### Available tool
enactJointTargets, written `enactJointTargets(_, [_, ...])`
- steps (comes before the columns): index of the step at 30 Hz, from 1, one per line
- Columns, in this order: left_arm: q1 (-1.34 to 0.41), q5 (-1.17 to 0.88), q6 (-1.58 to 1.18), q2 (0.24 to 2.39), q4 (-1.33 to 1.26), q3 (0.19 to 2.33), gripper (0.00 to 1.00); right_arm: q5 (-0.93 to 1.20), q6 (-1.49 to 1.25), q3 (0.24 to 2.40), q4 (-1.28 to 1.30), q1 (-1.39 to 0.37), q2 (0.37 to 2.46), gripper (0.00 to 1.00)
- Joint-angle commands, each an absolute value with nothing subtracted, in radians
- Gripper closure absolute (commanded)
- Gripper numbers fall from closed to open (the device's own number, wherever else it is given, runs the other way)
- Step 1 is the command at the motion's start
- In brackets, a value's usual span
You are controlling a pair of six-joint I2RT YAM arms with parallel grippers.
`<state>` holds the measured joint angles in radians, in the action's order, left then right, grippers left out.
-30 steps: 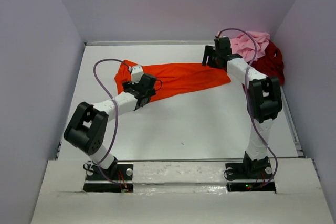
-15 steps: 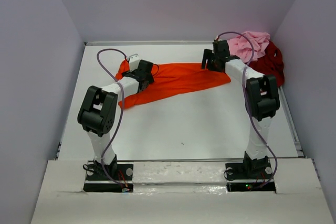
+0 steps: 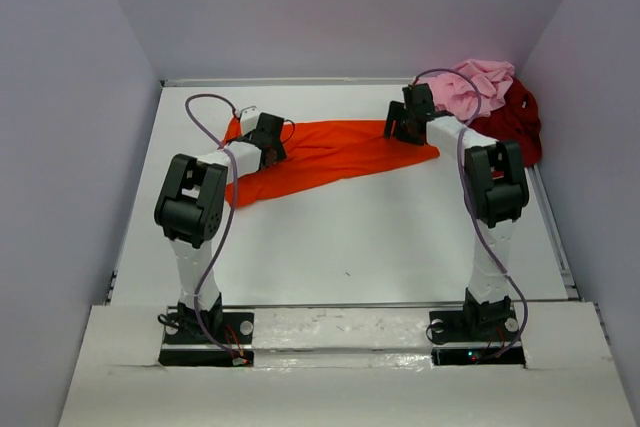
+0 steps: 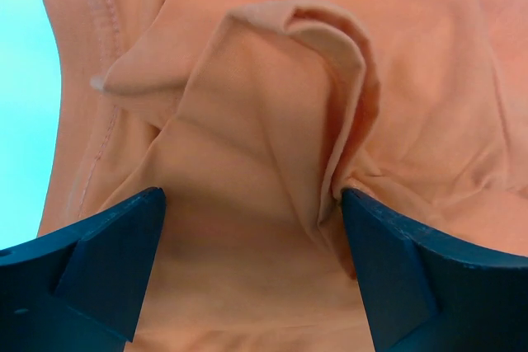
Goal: Fold and stack the t-shirts
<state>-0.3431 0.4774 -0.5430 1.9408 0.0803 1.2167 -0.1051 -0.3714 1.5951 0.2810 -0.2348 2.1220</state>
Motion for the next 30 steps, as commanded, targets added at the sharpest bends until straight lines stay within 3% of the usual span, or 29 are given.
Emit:
enactJointTargets(1, [-0.342,0.459,-0.526,1.947,0.120,1.295,0.03,-0.147,-0.419,1.553,0.294,-0.230,2.112,0.27])
enactJointTargets(17, [-0.331,0.466,-0.474,2.011,0.268,1.499,0.04,-0.023,-0.520,1.293,0.226,-0.256,2.014,0.29])
enactJointTargets(30, [-0.327,0.472,-0.449,1.990,0.271,1.499,0.04,-0.023,-0.632,0.948,0.155,-0.534,1.748,0.30])
